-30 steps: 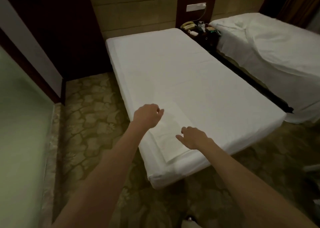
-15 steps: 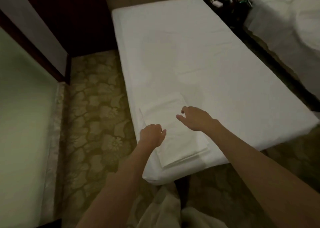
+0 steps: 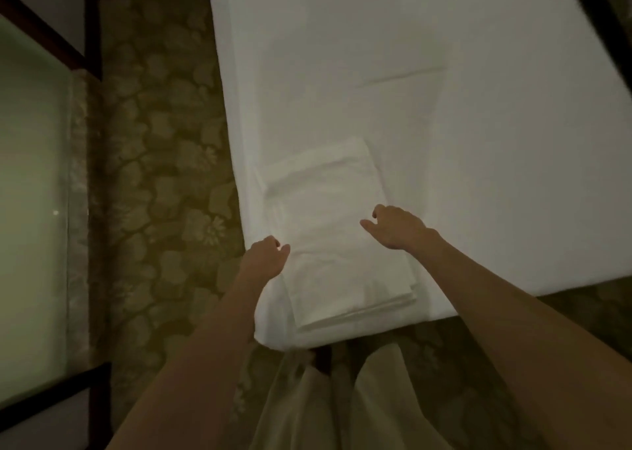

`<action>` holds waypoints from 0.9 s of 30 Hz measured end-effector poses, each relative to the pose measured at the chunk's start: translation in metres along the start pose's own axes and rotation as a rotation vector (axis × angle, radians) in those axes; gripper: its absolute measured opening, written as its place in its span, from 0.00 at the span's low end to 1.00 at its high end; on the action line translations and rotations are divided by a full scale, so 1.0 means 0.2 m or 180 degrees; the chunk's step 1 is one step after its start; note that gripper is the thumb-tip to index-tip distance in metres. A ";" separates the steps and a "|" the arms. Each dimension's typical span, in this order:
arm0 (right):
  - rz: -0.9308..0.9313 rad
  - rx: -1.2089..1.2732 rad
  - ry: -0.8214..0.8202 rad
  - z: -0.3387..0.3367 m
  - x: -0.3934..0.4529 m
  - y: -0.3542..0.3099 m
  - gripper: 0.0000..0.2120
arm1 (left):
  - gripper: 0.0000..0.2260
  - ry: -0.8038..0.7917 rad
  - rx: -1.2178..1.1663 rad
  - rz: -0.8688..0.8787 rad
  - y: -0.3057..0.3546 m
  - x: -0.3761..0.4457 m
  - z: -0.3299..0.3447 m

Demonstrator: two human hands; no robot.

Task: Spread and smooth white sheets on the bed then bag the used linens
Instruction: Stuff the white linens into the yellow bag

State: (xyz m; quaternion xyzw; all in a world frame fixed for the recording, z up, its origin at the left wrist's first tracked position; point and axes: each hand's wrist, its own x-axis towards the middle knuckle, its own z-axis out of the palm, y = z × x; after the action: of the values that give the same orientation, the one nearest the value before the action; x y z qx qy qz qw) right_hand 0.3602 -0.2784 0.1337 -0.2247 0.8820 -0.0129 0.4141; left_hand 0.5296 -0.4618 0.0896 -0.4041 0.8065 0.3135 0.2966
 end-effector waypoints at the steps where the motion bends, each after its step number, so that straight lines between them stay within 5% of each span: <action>1: -0.0004 0.0025 -0.0048 0.02 0.09 0.02 0.27 | 0.22 0.0017 -0.0085 -0.0101 -0.01 0.05 0.04; 8: 0.0646 0.1229 0.0114 0.21 0.58 0.16 0.35 | 0.32 0.0041 -0.1853 -0.1147 -0.01 0.37 0.26; 13: 0.1295 0.2017 0.0147 0.31 0.78 0.33 0.42 | 0.21 0.0293 -0.3277 -0.1697 -0.10 0.51 0.38; 19: 0.1128 0.2531 -0.0108 0.32 0.84 0.40 0.43 | 0.28 0.0142 -0.3523 -0.1155 -0.09 0.52 0.42; 27: 0.0259 0.2460 -0.0189 0.25 0.79 0.23 0.28 | 0.20 -0.0018 -0.3698 -0.0792 0.05 0.46 0.35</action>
State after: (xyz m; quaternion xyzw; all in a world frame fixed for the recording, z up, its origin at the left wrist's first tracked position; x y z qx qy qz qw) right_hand 0.2908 -0.2932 -0.0241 -0.0172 0.8079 -0.3213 0.4938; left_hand 0.4918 -0.4471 -0.0191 -0.5908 0.4486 0.6676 0.0634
